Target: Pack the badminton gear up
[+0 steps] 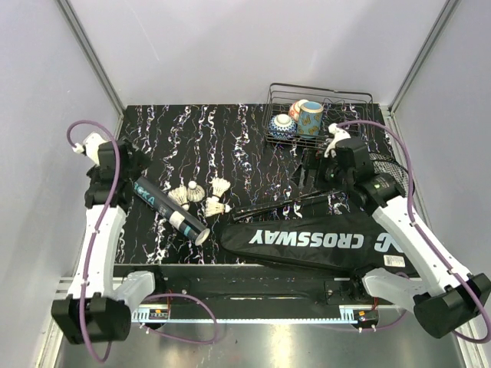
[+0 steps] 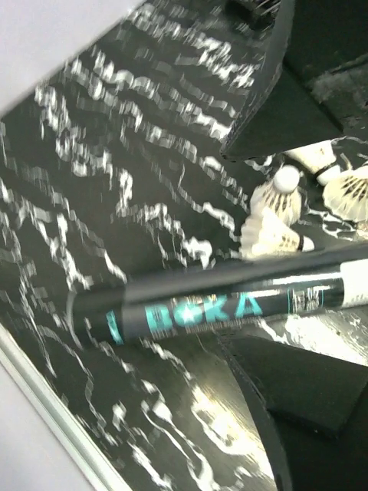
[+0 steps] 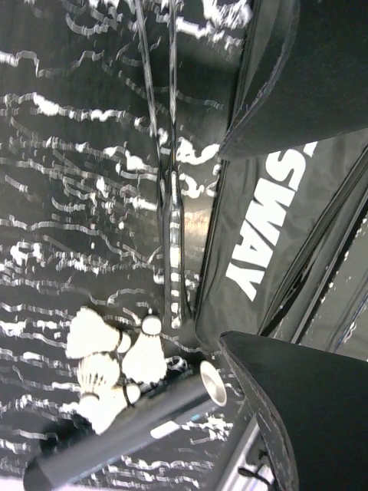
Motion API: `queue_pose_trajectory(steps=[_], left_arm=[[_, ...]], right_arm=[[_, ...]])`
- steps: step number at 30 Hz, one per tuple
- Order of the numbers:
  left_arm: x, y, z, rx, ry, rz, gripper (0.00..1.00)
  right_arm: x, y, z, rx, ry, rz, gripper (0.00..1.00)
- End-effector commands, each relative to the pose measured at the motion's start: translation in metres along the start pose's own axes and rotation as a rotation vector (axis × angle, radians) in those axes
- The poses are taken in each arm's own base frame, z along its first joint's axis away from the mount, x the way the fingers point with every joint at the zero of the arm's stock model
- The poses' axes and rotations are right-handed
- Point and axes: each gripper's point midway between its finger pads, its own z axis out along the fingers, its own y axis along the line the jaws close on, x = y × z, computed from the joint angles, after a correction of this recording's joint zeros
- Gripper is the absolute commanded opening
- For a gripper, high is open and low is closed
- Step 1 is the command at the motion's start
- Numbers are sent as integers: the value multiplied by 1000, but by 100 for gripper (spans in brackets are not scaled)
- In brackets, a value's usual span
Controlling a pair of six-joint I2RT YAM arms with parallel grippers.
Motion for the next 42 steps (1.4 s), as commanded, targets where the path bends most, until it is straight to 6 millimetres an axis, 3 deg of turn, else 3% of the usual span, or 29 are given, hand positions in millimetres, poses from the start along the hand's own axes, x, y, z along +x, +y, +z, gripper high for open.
queue_pose_trajectory(steps=[1,5,14,23,29,36,42], left_arm=[[15,53,0,-233,92,-136,99],[35,73,15,-352,173,-249,99],[76,64,63,-413,407,-359,99],[111,61,96,-364,477,-385,99],[127,58,101,-336,523,-398,99],[147,72,98,-396,555,-409,99],[156,79,101,-429,576,-421,91]], right_arm=[[0,39,9,-130,-25,35,100],[17,50,7,-161,-6,24,100],[10,46,-11,-150,-70,-6,100],[15,42,-6,-130,-46,-10,100],[19,44,4,-137,-25,10,100],[23,51,13,-150,12,10,100],[30,62,22,-165,34,8,100]])
